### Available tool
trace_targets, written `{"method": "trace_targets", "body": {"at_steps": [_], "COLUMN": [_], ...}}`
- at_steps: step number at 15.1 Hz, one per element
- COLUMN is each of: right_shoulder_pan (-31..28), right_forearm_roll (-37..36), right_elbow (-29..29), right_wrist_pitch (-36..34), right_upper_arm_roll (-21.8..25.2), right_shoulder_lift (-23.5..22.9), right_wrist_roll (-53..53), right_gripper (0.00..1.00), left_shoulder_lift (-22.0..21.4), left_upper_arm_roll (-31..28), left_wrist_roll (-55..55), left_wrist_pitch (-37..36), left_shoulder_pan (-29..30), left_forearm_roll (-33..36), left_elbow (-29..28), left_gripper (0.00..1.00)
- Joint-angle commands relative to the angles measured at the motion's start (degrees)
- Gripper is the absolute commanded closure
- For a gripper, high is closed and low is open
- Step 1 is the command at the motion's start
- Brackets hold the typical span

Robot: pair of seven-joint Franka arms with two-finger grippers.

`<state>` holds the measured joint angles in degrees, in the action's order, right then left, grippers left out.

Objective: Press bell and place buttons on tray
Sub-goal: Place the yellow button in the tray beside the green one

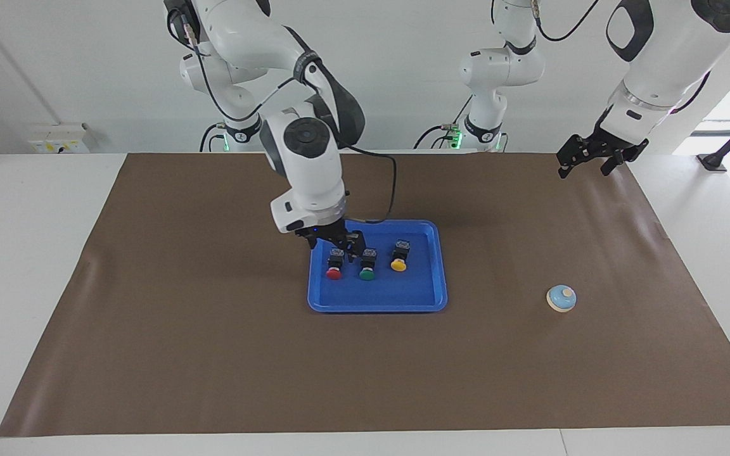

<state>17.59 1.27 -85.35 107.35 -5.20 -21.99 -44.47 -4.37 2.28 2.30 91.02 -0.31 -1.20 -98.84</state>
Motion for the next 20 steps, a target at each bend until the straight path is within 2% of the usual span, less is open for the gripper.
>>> {"method": "trace_targets", "body": {"at_steps": [1,5,7,10,11,12,13,15,20], "right_shoulder_pan": [-6.1,-12.7,-14.9,-17.7,-18.6,-19.3,-19.9,-20.7,-22.0], "right_forearm_roll": [0.5,0.5,0.5,0.3,0.3,0.3,0.2,-0.5,-2.1], "right_elbow": [-1.0,-1.0,-1.1,-2.9,-3.9,-5.0,-5.7,-6.4,-5.9], "right_wrist_pitch": [-4.1,-8.6,-13.2,-19.6,-21.7,-23.5,-24.8,-26.6,-26.1], "right_upper_arm_roll": [-0.8,-1.0,-0.8,-0.7,-0.8,-0.8,-0.8,-1.2,-1.3], "right_shoulder_lift": [3.6,7.0,9.4,15.5,18.0,20.3,22.1,23.8,23.6], "right_wrist_roll": [11.9,25.9,31.2,35.9,36.4,36.9,37.6,38.4,40.5], "right_gripper": [0.0,0.0,0.0,0.0,0.0,0.0,0.0,0.0,0.0], "left_shoulder_lift": [-0.7,-0.7,-0.7,-0.6,-0.5,-0.5,0.2,4.2,16.0], "left_upper_arm_roll": [-0.1,-0.1,-0.1,-0.1,0.0,0.0,0.1,0.0,-0.2], "left_wrist_roll": [0.0,0.0,0.0,0.6,-0.1,-0.2,-0.3,-0.3,-0.2], "left_wrist_pitch": [-0.4,-0.4,-0.4,0.7,4.3,6.9,8.8,12.7,22.7], "left_shoulder_pan": [0.2,0.2,0.2,0.2,0.2,0.0,0.0,0.0,0.4], "left_forearm_roll": [-0.4,-0.5,-0.4,-0.4,-0.3,-0.3,-0.3,-0.4,0.7], "left_elbow": [-0.1,-0.1,-0.1,-0.1,-0.6,-2.0,-2.5,-2.1,1.4], "left_gripper": [0.0,0.0,0.0,0.0,0.0,0.46,0.99,1.0,1.0]}}
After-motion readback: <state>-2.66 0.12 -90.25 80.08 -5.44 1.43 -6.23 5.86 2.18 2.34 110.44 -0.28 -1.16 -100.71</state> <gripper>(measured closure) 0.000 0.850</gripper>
